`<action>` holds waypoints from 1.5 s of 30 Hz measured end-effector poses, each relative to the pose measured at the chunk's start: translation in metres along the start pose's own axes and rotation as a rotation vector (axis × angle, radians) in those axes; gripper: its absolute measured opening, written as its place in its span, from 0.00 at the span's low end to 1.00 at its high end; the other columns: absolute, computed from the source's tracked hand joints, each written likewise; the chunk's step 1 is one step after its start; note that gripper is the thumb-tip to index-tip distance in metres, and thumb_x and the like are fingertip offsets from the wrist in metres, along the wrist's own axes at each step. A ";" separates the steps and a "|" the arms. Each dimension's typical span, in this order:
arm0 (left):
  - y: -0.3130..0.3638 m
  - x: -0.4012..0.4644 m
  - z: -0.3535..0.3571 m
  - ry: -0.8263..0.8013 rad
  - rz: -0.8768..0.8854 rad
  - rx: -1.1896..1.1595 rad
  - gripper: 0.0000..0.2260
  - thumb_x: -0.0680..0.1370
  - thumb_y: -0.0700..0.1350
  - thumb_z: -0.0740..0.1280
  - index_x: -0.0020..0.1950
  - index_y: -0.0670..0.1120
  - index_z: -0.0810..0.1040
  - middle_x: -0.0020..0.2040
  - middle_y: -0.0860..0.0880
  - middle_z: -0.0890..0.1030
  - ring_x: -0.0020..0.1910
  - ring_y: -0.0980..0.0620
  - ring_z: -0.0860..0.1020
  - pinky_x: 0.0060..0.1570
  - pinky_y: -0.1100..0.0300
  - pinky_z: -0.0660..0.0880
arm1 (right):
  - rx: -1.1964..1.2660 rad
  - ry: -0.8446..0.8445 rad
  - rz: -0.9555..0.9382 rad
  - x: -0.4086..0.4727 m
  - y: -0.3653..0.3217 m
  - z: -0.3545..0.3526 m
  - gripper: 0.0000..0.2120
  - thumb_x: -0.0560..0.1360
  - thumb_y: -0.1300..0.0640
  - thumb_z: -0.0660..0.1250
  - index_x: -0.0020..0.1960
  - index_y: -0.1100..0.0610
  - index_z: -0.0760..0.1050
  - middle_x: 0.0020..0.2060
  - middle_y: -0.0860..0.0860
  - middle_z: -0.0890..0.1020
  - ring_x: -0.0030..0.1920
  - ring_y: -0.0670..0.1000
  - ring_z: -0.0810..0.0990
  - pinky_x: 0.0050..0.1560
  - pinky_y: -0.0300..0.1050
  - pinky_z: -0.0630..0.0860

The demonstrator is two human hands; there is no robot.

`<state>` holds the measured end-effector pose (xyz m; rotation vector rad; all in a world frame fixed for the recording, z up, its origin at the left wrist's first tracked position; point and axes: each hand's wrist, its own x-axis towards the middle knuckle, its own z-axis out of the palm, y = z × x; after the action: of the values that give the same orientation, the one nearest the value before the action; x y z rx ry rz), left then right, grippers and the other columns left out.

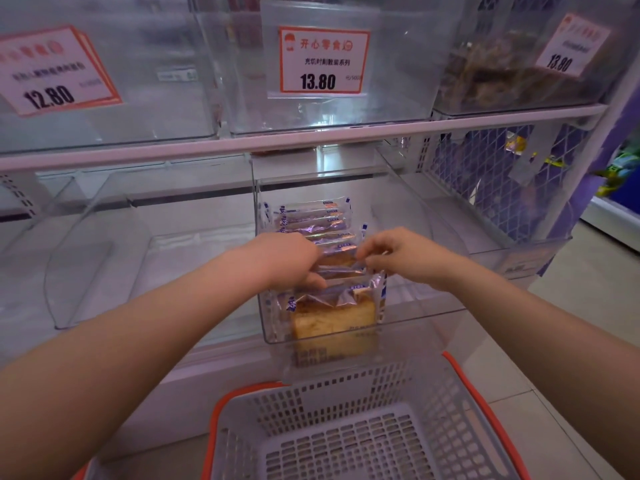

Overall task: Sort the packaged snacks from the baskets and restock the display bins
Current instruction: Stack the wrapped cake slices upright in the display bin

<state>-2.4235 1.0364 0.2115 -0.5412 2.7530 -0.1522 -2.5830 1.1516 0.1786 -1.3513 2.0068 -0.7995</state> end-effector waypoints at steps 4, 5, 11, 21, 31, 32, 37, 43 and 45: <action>-0.002 -0.001 -0.002 0.053 -0.005 0.068 0.11 0.77 0.51 0.64 0.53 0.46 0.76 0.52 0.45 0.79 0.50 0.44 0.78 0.43 0.54 0.74 | 0.061 0.070 -0.028 0.002 0.002 -0.003 0.06 0.73 0.64 0.69 0.39 0.56 0.78 0.32 0.47 0.79 0.33 0.44 0.77 0.38 0.36 0.76; -0.002 -0.001 -0.002 0.057 -0.018 0.094 0.11 0.77 0.51 0.64 0.53 0.45 0.76 0.51 0.45 0.79 0.50 0.44 0.78 0.41 0.54 0.74 | 0.076 0.117 -0.036 0.003 0.004 -0.004 0.07 0.72 0.64 0.70 0.37 0.55 0.77 0.30 0.46 0.79 0.31 0.42 0.77 0.37 0.36 0.75; -0.009 -0.005 -0.003 0.106 -0.053 0.075 0.14 0.76 0.57 0.62 0.52 0.47 0.74 0.50 0.46 0.78 0.47 0.46 0.77 0.36 0.57 0.68 | 0.020 0.188 -0.013 0.006 0.012 0.000 0.07 0.76 0.51 0.65 0.43 0.54 0.75 0.36 0.46 0.79 0.34 0.43 0.77 0.34 0.37 0.72; -0.016 0.039 -0.008 0.096 -0.130 0.138 0.07 0.79 0.41 0.59 0.53 0.44 0.75 0.41 0.48 0.75 0.42 0.46 0.75 0.36 0.54 0.71 | 0.236 0.270 0.215 0.050 0.002 0.005 0.03 0.78 0.63 0.62 0.48 0.62 0.75 0.36 0.54 0.77 0.36 0.50 0.76 0.35 0.38 0.74; -0.022 0.025 -0.009 0.136 -0.197 0.164 0.09 0.78 0.41 0.62 0.57 0.45 0.73 0.50 0.46 0.76 0.47 0.45 0.76 0.40 0.53 0.71 | -0.006 0.318 0.149 0.035 0.004 0.004 0.12 0.78 0.57 0.63 0.60 0.60 0.73 0.49 0.53 0.77 0.44 0.50 0.77 0.46 0.44 0.75; -0.018 0.017 -0.008 0.211 -0.156 0.172 0.10 0.78 0.42 0.61 0.59 0.45 0.72 0.54 0.45 0.76 0.52 0.44 0.76 0.43 0.52 0.72 | -0.129 0.364 0.079 0.024 0.002 0.003 0.13 0.78 0.55 0.63 0.61 0.57 0.71 0.48 0.50 0.75 0.44 0.48 0.75 0.46 0.41 0.72; 0.017 -0.035 0.009 0.362 0.209 -0.088 0.10 0.80 0.50 0.56 0.55 0.48 0.72 0.54 0.48 0.76 0.53 0.46 0.76 0.46 0.52 0.75 | -0.334 0.176 -0.346 -0.060 0.000 0.005 0.04 0.75 0.51 0.66 0.42 0.51 0.75 0.32 0.43 0.76 0.34 0.44 0.72 0.33 0.34 0.64; 0.032 -0.060 0.031 0.098 0.265 0.090 0.15 0.79 0.59 0.55 0.54 0.50 0.72 0.52 0.49 0.78 0.52 0.47 0.76 0.41 0.57 0.70 | -0.699 0.046 -0.309 -0.098 0.015 0.013 0.09 0.78 0.50 0.62 0.56 0.50 0.75 0.51 0.45 0.79 0.53 0.48 0.77 0.48 0.44 0.70; 0.033 -0.059 0.035 0.152 0.238 0.130 0.13 0.80 0.57 0.55 0.53 0.51 0.72 0.52 0.49 0.79 0.52 0.46 0.77 0.39 0.58 0.66 | -0.740 0.141 -0.277 -0.096 0.016 0.014 0.09 0.78 0.50 0.60 0.55 0.48 0.76 0.52 0.45 0.80 0.54 0.50 0.77 0.46 0.46 0.70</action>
<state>-2.3717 1.0880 0.1912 -0.1722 2.9008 -0.3244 -2.5518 1.2447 0.1707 -2.0593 2.3738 -0.2498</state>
